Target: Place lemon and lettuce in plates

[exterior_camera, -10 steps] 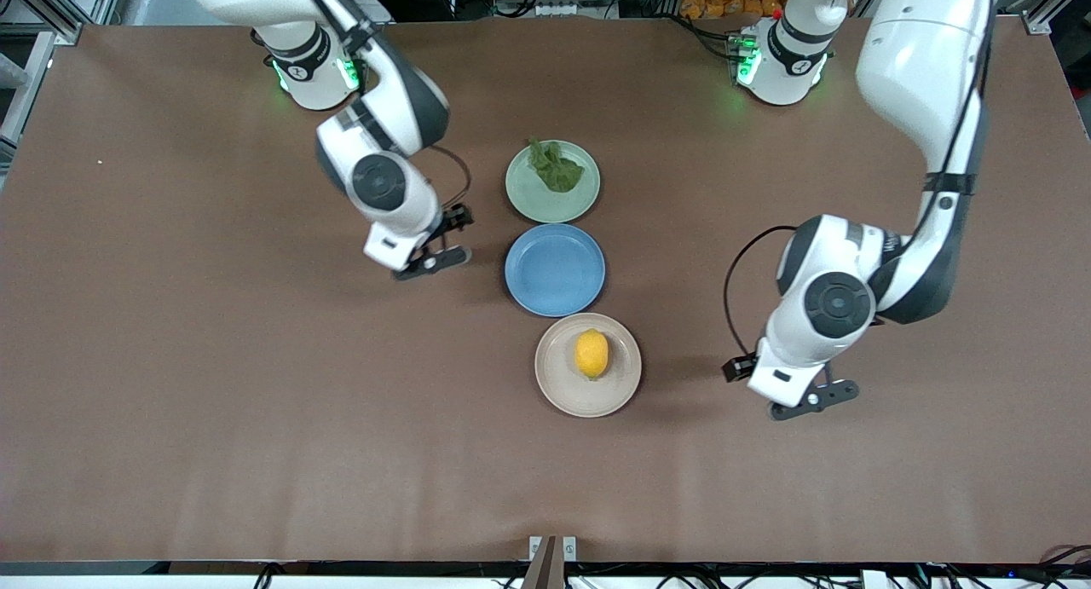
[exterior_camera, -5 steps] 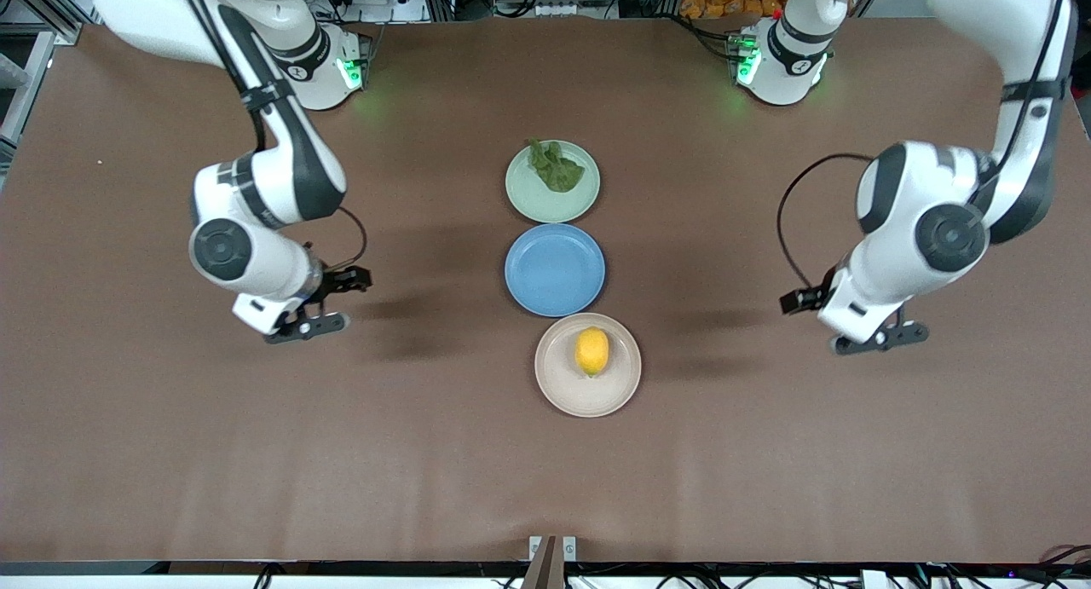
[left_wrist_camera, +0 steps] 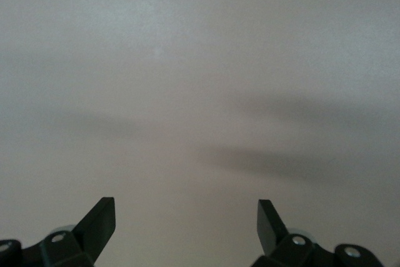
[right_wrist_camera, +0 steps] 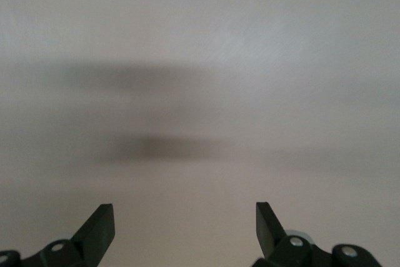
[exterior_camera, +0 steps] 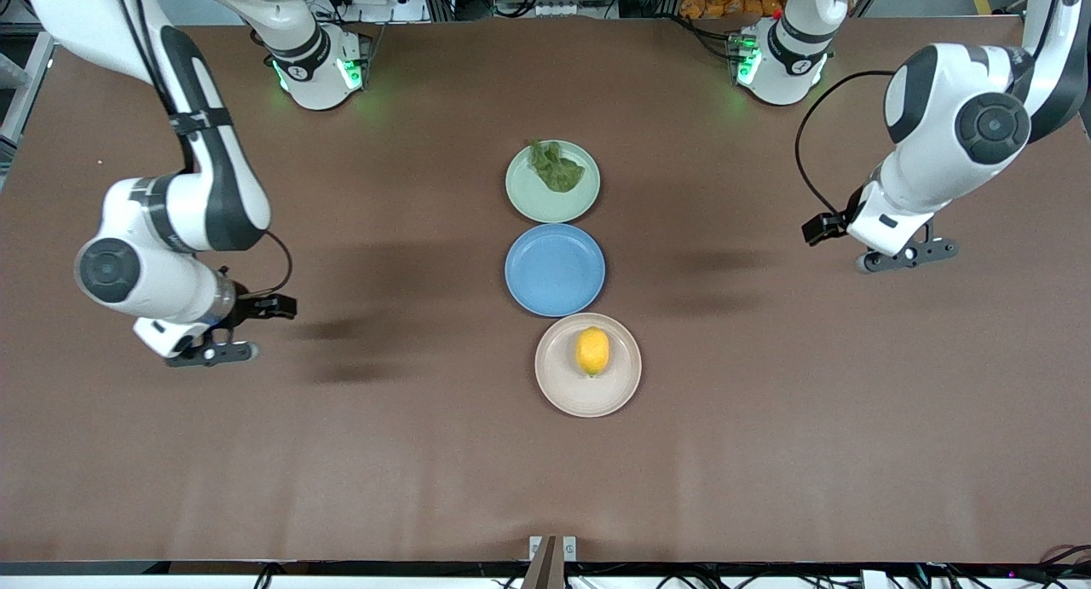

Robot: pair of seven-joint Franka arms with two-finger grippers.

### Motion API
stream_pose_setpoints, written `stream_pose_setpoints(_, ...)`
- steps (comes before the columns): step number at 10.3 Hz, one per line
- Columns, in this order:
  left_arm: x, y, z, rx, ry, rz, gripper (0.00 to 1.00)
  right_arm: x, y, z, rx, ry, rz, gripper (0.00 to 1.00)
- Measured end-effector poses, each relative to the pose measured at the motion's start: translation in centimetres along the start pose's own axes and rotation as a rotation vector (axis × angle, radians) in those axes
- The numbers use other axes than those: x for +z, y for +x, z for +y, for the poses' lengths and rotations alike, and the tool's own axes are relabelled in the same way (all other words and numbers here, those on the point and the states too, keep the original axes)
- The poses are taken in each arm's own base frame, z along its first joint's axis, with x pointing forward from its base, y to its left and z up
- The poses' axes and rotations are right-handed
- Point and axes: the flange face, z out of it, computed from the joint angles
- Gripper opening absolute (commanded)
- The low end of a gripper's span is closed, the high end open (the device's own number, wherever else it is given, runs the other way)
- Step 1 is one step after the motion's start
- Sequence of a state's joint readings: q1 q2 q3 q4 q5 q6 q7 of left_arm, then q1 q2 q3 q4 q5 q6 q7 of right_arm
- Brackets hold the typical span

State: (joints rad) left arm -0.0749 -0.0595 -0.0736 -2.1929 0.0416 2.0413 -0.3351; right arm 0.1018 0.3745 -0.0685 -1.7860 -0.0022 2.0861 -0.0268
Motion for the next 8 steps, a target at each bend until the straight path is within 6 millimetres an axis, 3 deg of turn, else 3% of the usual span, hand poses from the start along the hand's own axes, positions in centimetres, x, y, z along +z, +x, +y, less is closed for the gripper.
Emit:
stream_pose_setpoints(1, -0.9, 0.0, -0.1, -0.001, -0.007, 0.024, 1.00, -2.4, 0.4, 1.6, 0.022, 0.001, 0.042, 1.00)
stream_pose_setpoints(3, -4.5, 1.0, 0.8, 0.010, -0.033, 0.111, 1.00, -7.7, -0.1, 3.1, 0.046, 0.003, 0.087, 1.00)
stream_pose_setpoints(6, -10.7, 2.6, 1.0, 0.032, -0.062, 0.227, 1.00, -14.9, -2.7, 5.5, 0.085, 0.008, 0.083, 1.00)
stream_pose_setpoints(8, -14.1, 2.7, 0.8, 0.094, -0.056, 0.239, 1.00, -19.6, -5.0, 5.9, 0.093, 0.015, 0.065, 1.00)
